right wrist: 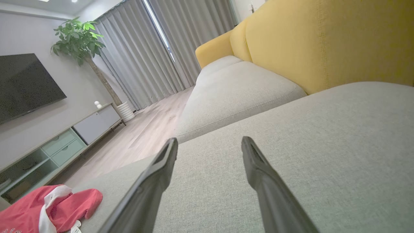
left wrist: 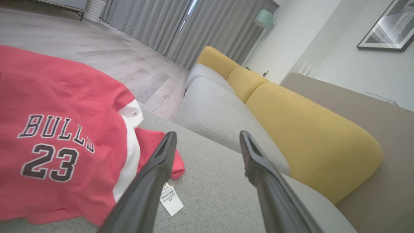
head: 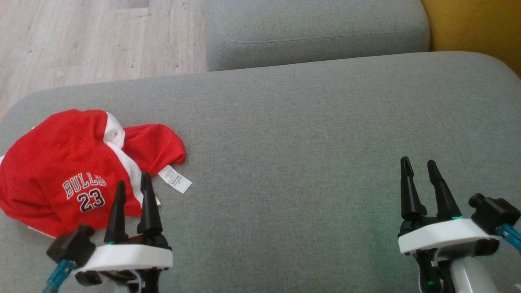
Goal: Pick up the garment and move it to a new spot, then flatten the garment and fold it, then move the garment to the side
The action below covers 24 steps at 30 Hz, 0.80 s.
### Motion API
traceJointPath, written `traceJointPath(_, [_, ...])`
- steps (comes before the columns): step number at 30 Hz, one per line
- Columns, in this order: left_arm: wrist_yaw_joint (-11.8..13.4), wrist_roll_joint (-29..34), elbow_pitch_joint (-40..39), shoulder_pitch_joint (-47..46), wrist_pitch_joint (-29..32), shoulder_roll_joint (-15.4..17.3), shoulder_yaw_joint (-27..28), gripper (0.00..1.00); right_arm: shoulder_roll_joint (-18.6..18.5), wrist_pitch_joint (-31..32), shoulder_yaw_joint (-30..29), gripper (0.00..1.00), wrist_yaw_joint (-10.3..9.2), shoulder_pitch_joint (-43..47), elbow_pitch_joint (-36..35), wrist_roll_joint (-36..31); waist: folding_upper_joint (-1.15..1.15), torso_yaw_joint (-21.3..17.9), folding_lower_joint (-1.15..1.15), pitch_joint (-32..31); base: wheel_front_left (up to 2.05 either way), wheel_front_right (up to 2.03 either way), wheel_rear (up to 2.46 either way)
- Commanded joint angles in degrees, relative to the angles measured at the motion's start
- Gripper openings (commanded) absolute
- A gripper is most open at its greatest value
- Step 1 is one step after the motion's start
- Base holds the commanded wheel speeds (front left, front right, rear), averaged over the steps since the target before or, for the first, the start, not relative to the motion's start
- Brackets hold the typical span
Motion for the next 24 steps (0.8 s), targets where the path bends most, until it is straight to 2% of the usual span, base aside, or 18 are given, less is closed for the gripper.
traceJointPath(1, [0.18,2.8,-2.44,-1.41,-0.95,0.39,0.19,1.0,-0.39,-1.03,1.35,1.0,0.3,-3.02,-2.63,-2.63,0.0,-0.04,0.0,0.03,0.0,0.0,0.0])
traceJointPath(19, [1.12,17.82,-2.23,-1.31,-3.84,1.13,-3.81,1.0,-0.45,-3.9,3.14,1.0,0.36,-3.21,-4.05,-16.22,0.0,-0.13,0.0,0.03,0.0,0.0,0.0])
traceJointPath(24, [2.69,23.47,-2.39,-1.64,-4.86,2.13,-6.02,1.0,-0.47,-4.91,4.07,1.0,0.38,-3.29,-4.66,-21.01,0.0,-0.21,0.0,0.05,0.0,0.0,0.0])
